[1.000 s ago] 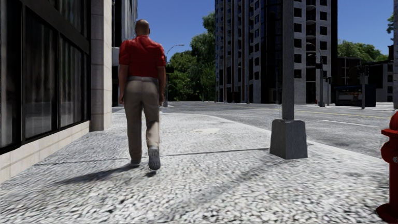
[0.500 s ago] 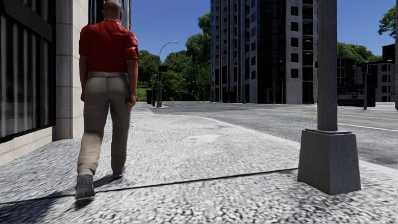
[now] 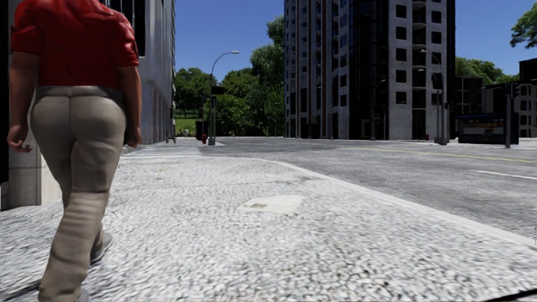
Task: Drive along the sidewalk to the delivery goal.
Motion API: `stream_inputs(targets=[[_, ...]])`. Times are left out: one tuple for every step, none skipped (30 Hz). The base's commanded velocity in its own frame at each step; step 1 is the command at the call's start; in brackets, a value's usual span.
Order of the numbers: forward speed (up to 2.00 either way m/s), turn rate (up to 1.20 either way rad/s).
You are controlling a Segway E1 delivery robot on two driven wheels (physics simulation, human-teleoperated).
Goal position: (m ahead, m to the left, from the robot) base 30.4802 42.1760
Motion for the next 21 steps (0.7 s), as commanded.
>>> stream_inputs(targets=[[2.0,0.0],[2.0,0.0],[2.0,0.0],[2.0,0.0],[2.0,0.0],[2.0,0.0],[2.0,0.0],[2.0,0.0],[2.0,0.0],[2.0,0.0],[2.0,0.0],[2.0,0.0],[2.0,0.0],[2.0,0.0],[2.0,0.0],[2.0,0.0],[2.0,0.0],[2.0,0.0],[2.0,0.0],[2.0,0.0],[2.0,0.0]])
